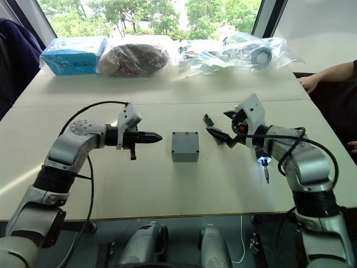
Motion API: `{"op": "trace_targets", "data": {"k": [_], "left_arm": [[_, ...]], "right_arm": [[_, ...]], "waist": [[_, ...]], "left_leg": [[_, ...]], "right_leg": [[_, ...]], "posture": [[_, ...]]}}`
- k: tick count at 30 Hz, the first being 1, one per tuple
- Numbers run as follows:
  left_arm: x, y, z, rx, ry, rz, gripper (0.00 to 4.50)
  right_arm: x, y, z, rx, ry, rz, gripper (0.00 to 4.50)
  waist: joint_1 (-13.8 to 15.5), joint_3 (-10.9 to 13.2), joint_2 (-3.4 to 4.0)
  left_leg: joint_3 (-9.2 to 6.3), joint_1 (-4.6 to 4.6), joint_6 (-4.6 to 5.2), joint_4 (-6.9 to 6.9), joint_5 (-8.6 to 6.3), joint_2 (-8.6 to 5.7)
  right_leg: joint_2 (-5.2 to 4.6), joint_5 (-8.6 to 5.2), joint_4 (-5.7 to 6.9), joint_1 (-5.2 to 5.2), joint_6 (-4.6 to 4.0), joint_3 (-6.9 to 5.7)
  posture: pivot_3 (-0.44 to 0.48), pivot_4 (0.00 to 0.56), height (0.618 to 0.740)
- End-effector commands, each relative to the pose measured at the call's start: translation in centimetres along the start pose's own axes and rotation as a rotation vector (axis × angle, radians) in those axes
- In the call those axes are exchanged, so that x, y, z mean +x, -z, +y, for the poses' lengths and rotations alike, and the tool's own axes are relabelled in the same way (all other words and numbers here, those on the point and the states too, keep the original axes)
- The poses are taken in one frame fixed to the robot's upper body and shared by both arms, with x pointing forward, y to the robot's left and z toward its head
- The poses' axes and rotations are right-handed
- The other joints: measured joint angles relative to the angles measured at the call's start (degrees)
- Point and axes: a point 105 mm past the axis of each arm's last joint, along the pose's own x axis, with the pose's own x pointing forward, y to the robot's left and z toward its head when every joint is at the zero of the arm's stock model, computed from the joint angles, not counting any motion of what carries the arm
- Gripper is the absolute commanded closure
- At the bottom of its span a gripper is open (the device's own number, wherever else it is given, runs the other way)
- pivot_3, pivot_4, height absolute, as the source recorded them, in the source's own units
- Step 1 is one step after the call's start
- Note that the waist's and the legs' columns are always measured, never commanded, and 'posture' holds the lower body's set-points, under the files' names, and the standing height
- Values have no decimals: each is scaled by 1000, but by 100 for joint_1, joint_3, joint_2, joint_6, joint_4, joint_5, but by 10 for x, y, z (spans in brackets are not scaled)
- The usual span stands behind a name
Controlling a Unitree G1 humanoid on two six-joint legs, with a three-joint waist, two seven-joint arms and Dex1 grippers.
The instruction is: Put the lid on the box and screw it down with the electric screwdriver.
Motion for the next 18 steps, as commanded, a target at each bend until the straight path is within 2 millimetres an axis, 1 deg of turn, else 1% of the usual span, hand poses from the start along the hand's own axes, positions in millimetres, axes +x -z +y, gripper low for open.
{"op": "trace_targets", "data": {"k": [1,5,8,9,10,12,18], "left_arm": [[2,-21,-1,19,-5,-73,4500],[5,-22,-3,8,-14,-88,4500],[4,-20,-5,3,-21,-85,4500],[4,-19,-5,2,-22,-84,4500],[4,-19,-5,0,-24,-83,4500],[4,-17,-5,-5,-28,-80,4500],[3,-15,-7,-10,-33,-78,4500]], "right_arm": [[22,4,-24,-25,84,-16,39],[42,10,-33,-18,97,-17,39],[53,15,-37,-25,106,-3,679],[55,15,-37,-25,103,-4,1121],[58,15,-36,-24,99,-6,1336],[63,16,-34,-24,87,-7,2050],[70,18,-30,-29,65,-7,2050]], "waist": [[-9,1,2],[-22,1,3],[-46,1,3],[-51,1,3],[-60,1,3],[-88,1,3],[-125,1,3]], "left_leg": [[2,-2,-1,1,0,0],[3,-5,-2,1,1,0],[5,-6,-2,1,1,1],[5,-5,-2,1,1,1],[5,-5,-2,1,1,1],[5,-5,-3,1,2,1],[4,-4,-3,1,2,2]], "right_leg": [[0,0,1,-2,0,1],[0,0,1,-6,0,2],[0,0,-1,-6,0,3],[-1,0,0,-6,0,4],[-1,0,0,-6,0,4],[-1,0,1,-6,0,4],[0,0,2,-6,0,4]], "posture": [[0,150,740],[0,150,740],[0,150,740],[0,150,740],[0,150,740],[0,150,740],[0,150,740]]}}
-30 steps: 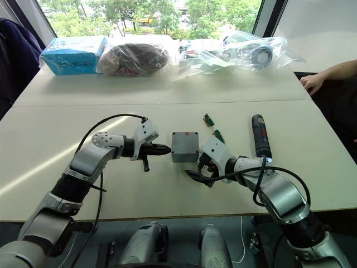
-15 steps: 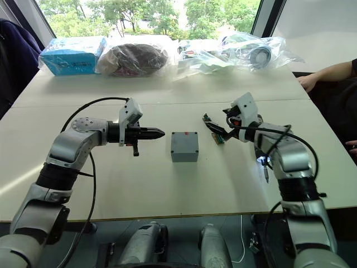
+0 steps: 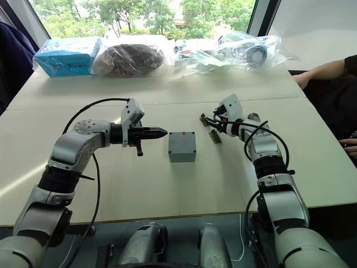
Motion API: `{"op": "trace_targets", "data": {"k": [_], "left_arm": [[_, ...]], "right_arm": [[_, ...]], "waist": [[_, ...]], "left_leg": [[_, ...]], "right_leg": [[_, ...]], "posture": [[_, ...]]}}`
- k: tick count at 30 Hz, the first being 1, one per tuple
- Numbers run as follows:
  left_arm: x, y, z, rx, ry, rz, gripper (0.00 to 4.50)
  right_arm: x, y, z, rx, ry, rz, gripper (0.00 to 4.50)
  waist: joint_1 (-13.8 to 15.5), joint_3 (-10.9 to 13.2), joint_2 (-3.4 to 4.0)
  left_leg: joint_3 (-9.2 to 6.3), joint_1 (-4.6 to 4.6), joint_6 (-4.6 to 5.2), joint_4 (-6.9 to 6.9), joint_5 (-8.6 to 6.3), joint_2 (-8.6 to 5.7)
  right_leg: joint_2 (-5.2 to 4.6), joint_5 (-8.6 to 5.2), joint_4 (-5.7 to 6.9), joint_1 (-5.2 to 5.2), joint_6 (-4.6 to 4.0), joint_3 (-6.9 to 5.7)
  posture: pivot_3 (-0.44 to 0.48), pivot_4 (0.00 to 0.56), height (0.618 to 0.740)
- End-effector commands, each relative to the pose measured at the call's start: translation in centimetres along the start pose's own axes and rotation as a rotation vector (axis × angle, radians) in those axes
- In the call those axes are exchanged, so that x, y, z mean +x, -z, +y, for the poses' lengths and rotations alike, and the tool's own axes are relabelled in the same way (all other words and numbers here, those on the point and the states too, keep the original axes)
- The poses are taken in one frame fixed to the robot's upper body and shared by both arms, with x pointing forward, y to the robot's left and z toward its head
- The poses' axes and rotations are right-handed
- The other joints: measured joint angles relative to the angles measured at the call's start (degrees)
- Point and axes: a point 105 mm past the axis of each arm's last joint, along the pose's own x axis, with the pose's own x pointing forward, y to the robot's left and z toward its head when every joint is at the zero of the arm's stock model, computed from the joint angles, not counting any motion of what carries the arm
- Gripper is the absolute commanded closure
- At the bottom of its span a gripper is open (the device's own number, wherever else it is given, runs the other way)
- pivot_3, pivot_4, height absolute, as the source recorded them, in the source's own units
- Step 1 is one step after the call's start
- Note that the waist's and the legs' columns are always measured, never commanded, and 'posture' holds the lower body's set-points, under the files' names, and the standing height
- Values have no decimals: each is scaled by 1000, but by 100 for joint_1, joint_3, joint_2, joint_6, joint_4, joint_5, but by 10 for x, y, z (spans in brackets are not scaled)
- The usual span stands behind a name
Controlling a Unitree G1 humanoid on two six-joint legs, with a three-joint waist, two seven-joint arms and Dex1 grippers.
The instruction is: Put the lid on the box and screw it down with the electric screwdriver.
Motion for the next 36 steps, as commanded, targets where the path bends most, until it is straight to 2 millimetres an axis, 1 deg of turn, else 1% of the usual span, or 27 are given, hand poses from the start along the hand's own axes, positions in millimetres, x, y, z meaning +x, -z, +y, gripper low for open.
{"op": "trace_targets", "data": {"k": [1,8,9,10,14,15,16,24,28,36], "left_arm": [[-4,-7,-2,27,-9,-21,4500],[-3,-5,-1,26,-14,-15,4500],[-3,-5,-1,26,-14,-14,4500],[-3,-4,-1,26,-14,-14,4500],[-3,-3,-1,26,-13,-7,4500],[-3,-2,-1,25,-14,-6,4500],[-3,-2,-1,25,-14,-5,4500],[-3,-1,-1,22,-16,-5,4500],[-2,-1,-1,22,-13,-6,4500],[-2,0,-2,21,-5,-3,4500]], "right_arm": [[5,-17,1,-35,-12,-50,2050],[11,-15,5,-30,-21,-53,2050],[11,-15,5,-30,-20,-53,2312],[12,-15,5,-30,-18,-53,2461],[13,-14,5,-33,-15,-55,3855],[13,-14,6,-34,-15,-55,4309],[13,-14,6,-35,-15,-56,4466],[10,-9,7,-58,-33,-43,4466],[5,-12,8,-96,-63,-64,4466],[-6,-24,3,-95,-68,-113,4466]], "waist": [[0,0,0],[2,0,1],[2,0,1],[2,0,1],[1,0,1],[2,0,1],[-1,0,1],[-1,0,1],[0,1,1],[-4,1,2]], "left_leg": [[0,0,0,0,0,0],[1,0,-1,0,0,0],[1,0,-2,0,1,0],[1,0,-2,0,1,0],[1,0,-2,0,1,0],[1,0,-2,0,1,0],[1,0,-2,0,1,0],[1,1,-2,0,1,0],[1,1,-2,0,1,0],[2,1,-2,0,1,0]], "right_leg": [[0,0,0,0,0,0],[0,0,1,0,0,1],[0,0,1,0,0,1],[0,0,1,0,0,1],[0,0,1,0,0,1],[0,0,2,0,0,1],[0,0,2,0,0,1],[0,0,2,0,0,1],[0,0,2,0,0,1],[0,0,2,0,0,1]], "posture": [[0,150,740],[0,150,740],[0,150,740],[0,150,740],[0,150,740],[0,150,740],[0,150,740],[0,150,740],[0,150,740],[0,150,740]]}}
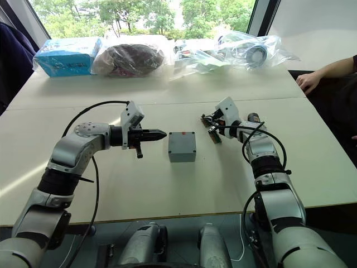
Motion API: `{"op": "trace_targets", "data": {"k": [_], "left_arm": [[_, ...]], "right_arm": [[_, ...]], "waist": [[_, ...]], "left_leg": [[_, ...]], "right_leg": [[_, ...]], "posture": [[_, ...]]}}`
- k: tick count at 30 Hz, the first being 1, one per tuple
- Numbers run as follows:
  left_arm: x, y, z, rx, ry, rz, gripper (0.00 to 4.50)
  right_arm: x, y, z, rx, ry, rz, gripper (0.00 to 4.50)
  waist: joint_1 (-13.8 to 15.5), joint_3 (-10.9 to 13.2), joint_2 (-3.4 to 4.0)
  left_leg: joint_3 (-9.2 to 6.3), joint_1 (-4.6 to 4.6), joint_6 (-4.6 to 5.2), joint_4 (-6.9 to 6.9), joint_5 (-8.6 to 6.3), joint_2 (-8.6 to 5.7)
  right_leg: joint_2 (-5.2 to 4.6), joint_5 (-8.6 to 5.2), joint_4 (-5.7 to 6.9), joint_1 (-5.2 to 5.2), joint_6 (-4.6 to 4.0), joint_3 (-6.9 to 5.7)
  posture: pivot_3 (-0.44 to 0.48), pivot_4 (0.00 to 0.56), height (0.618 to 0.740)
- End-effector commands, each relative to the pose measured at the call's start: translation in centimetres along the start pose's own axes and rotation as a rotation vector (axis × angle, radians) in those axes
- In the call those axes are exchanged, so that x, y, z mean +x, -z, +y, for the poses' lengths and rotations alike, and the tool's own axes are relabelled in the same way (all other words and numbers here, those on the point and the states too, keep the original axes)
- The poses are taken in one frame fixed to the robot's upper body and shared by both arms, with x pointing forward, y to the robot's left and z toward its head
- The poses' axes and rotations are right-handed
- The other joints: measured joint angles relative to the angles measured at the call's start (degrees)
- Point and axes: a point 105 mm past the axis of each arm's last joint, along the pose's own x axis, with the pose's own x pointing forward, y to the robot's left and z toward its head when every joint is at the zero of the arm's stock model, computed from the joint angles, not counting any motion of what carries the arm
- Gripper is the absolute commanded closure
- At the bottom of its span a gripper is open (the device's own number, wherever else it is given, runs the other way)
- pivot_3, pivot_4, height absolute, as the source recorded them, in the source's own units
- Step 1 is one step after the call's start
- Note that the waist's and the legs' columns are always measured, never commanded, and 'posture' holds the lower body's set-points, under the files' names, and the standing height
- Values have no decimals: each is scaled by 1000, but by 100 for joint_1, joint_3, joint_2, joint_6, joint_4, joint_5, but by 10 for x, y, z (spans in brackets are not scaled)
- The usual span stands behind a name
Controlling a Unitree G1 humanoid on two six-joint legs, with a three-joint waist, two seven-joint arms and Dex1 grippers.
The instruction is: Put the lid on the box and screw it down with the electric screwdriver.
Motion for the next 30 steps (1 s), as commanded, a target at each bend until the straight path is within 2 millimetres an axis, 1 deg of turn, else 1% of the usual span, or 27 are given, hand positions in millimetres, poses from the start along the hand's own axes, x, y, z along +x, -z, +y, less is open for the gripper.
{"op": "trace_targets", "data": {"k": [1,4,8,12,13,15,18,19,21,23,26,30], "left_arm": [[-2,-7,-3,34,11,-16,4500],[-1,-7,-3,34,15,-16,4500],[-1,-8,-3,34,20,-17,4500],[-2,-10,-5,30,35,-20,4500],[-6,-10,-8,27,56,-16,4500],[-11,-11,-14,29,92,-4,4500],[-16,-11,-18,37,119,12,4500],[-16,-11,-19,37,122,13,4500],[-19,-13,-19,42,125,15,4500],[-19,-14,-19,45,126,16,4500],[-17,-15,-19,47,124,13,4500],[-17,-16,-18,47,126,10,4500]], "right_arm": [[-8,-26,-6,-30,10,-93,4466],[-10,-29,-5,-21,-1,-108,4466],[-12,-27,-3,-26,-7,-110,4466],[-19,-41,0,-31,-15,-169,4466],[-25,-49,7,-39,-43,-196,4466],[-34,-59,21,-45,-91,-227,4466],[-43,-64,38,-35,-132,-238,4466],[-45,-65,40,-32,-136,-236,4466],[-49,-60,58,-31,-171,-220,4466],[-52,-55,70,-20,-194,-206,4466],[-52,-48,77,3,-200,-184,4466],[-51,-41,81,21,-200,-163,4466]], "waist": [[0,0,0],[9,0,0],[12,0,0],[9,0,1],[8,1,1],[9,1,1],[10,1,2],[12,1,2],[36,1,2],[44,1,2],[33,1,2],[26,1,2]], "left_leg": [[0,0,0,0,0,0],[0,0,0,0,0,0],[0,0,0,0,0,0],[0,0,0,0,0,0],[0,0,0,0,0,1],[-2,-2,0,0,0,5],[-3,-2,0,-1,0,7],[-3,-1,0,-1,0,7],[-3,0,0,2,0,7],[-8,0,1,2,-1,7],[-6,-1,1,5,-1,5],[-6,0,1,7,-1,3]], "right_leg": [[0,0,0,-1,0,0],[0,0,0,-1,0,0],[-1,0,0,0,0,0],[-1,0,0,0,0,0],[-1,0,1,-1,0,0],[-1,0,1,-3,0,1],[-1,0,2,-4,0,1],[-1,0,1,-3,0,1],[-1,0,3,-1,0,1],[-2,0,4,2,0,0],[-3,0,3,2,0,0],[-1,0,4,2,0,0]], "posture": [[0,150,740],[0,150,740],[0,150,740],[0,150,740],[0,150,740],[0,150,740],[0,150,740],[0,150,740],[0,150,740],[0,150,740],[0,150,740],[0,150,740]]}}
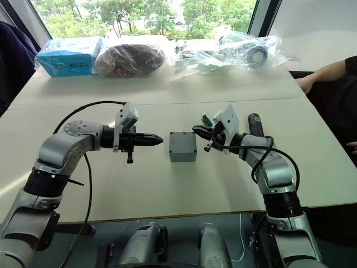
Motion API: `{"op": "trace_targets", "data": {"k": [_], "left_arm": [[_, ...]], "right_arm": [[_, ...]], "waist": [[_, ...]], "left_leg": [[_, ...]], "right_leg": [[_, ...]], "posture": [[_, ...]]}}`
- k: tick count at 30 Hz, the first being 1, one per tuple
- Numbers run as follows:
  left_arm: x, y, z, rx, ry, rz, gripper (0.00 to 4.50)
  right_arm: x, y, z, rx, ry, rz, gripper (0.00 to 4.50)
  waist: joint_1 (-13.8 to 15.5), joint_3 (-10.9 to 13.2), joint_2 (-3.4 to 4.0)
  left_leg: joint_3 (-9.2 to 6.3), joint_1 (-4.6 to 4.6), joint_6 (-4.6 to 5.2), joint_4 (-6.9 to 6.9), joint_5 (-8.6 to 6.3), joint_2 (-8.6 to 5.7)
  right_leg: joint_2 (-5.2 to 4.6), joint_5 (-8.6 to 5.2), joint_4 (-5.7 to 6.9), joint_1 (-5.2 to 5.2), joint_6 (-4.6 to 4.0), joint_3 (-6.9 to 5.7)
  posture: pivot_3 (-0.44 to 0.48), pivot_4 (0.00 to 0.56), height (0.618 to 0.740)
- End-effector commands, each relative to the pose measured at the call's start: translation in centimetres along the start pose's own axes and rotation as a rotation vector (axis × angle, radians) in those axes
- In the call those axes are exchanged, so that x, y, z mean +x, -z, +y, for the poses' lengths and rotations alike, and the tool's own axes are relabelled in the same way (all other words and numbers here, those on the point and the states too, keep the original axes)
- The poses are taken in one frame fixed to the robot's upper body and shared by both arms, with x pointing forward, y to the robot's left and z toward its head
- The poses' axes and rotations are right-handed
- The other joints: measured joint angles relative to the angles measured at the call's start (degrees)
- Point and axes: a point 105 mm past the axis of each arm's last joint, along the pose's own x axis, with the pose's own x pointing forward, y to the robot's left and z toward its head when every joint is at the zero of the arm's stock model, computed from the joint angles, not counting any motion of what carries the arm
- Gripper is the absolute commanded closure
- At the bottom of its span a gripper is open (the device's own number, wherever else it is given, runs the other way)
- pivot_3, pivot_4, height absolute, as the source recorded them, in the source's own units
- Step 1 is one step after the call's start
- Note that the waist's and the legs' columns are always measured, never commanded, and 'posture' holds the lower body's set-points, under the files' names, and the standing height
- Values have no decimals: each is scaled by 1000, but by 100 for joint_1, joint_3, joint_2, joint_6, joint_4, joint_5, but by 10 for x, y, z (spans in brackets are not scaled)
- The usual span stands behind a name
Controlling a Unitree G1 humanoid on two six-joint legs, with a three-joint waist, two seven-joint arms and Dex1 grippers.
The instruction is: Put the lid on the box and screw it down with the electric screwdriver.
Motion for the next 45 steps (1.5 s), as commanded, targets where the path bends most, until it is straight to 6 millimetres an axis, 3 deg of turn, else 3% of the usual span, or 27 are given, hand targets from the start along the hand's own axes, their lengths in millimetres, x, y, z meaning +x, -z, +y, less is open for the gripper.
{"op": "trace_targets", "data": {"k": [1,22,26,31,33,36,40,42,45], "left_arm": [[0,-11,-2,39,9,-24,4500],[2,-7,1,37,-4,-28,4500],[2,-7,0,37,-2,-28,4500],[3,-7,-1,35,5,-33,4500],[4,-7,-2,37,11,-38,4500],[6,-10,-4,49,27,-47,4500],[9,-27,-15,116,102,-66,4500],[10,-32,-19,137,125,-66,4500],[15,-39,-33,205,207,-58,4500]], "right_arm": [[0,-10,5,-19,-5,-35,4466],[4,7,0,-6,14,24,4466],[4,5,-1,-12,18,18,3362],[-2,1,-5,-18,35,21,1177],[-7,-3,-8,-7,51,19,559],[-17,-15,-13,47,86,1,559],[-49,-54,-38,159,207,-24,559],[-59,-60,-45,193,233,12,2],[-88,-57,-69,262,374,230,2]], "waist": [[2,0,0],[3,0,0],[3,0,0],[5,0,0],[8,0,0],[11,0,0],[20,1,1],[33,0,1],[35,0,1]], "left_leg": [[0,0,0,0,0,0],[0,0,0,0,0,0],[0,0,0,0,0,0],[0,0,0,0,0,0],[0,0,0,0,0,0],[0,-1,0,1,0,2],[-1,-2,0,2,0,5],[-1,-4,0,5,0,4],[-2,-3,3,4,-2,4]], "right_leg": [[0,0,0,0,0,0],[0,0,0,0,0,0],[0,0,0,0,0,0],[0,0,0,0,0,0],[0,0,0,0,0,0],[0,0,0,0,0,0],[-1,0,1,0,0,0],[-6,1,1,0,-1,0],[-7,0,-2,1,-2,-1]], "posture": [[0,150,740],[0,150,740],[0,150,740],[0,150,740],[0,150,740],[0,150,740],[0,150,740],[0,150,740],[0,150,740]]}}
